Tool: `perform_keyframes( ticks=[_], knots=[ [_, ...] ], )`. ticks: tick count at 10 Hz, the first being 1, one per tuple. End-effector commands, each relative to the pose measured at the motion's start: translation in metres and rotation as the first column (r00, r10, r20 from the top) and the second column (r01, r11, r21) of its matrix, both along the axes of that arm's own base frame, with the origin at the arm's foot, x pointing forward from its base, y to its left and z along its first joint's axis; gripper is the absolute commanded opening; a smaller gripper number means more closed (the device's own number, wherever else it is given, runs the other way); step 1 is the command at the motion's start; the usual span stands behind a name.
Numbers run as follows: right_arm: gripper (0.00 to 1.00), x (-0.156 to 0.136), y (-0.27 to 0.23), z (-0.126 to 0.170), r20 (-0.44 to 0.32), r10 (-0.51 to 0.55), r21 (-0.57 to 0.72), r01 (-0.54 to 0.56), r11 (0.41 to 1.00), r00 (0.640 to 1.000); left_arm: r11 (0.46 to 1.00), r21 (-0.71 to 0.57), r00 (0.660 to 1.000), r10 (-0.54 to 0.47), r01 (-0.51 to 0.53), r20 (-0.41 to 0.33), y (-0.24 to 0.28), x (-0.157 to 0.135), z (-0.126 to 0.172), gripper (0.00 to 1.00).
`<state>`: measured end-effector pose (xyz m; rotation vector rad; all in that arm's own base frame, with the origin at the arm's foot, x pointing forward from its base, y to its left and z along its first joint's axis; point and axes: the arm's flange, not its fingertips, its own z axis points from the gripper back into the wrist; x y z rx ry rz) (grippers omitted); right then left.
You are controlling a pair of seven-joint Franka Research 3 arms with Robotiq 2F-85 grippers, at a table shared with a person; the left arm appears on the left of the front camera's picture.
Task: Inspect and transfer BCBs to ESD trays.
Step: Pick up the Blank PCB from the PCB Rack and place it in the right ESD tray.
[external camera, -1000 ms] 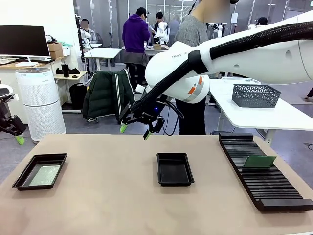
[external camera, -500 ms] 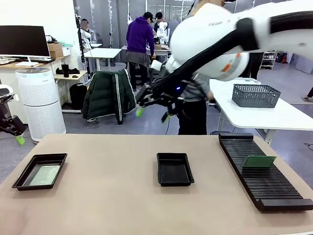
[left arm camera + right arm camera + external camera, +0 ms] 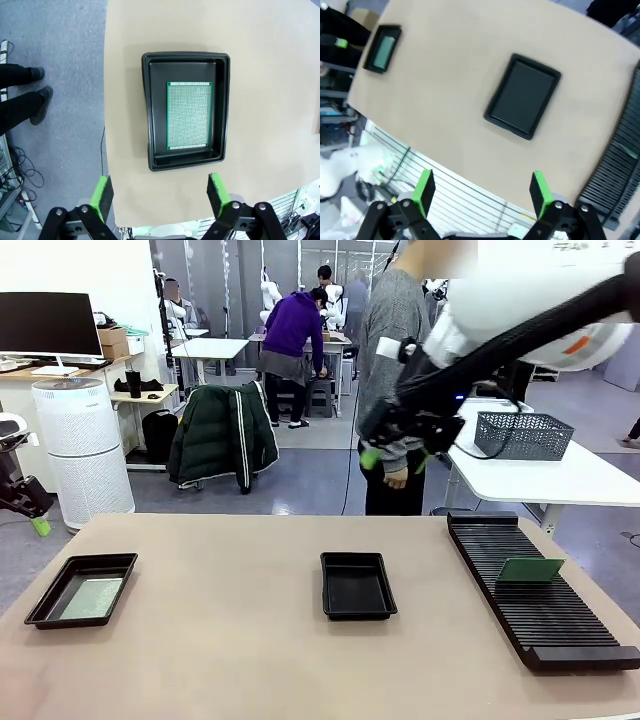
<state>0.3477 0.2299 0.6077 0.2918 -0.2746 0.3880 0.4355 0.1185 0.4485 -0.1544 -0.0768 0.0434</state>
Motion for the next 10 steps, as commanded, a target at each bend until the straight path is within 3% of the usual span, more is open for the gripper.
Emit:
perform_keyframes(
  ticks=[1, 6, 10],
  knots=[
    [1.00, -0.010, -0.043, -0.003, 0.029, 0.065, -0.052, -0.063, 0.997, 0.997, 1.000, -0.001, 1.000, -0.003, 0.003, 0.016, 0.001, 0.000, -0.003, 1.00],
    [1.00, -0.032, -0.141, 0.001, 0.077, 0.254, -0.160, -0.240, 0.958, 0.964, 1.000, -0.001, 1.000, -0.003, 0.003, 0.016, 0.001, 0.000, -0.003, 1.00],
    [1.00, -0.038, -0.211, -0.005, 0.023, 0.495, -0.280, -0.470, 0.837, 0.869, 1.000, -0.001, 1.000, -0.003, 0.003, 0.016, 0.001, 0.000, -0.003, 1.00]
  ],
)
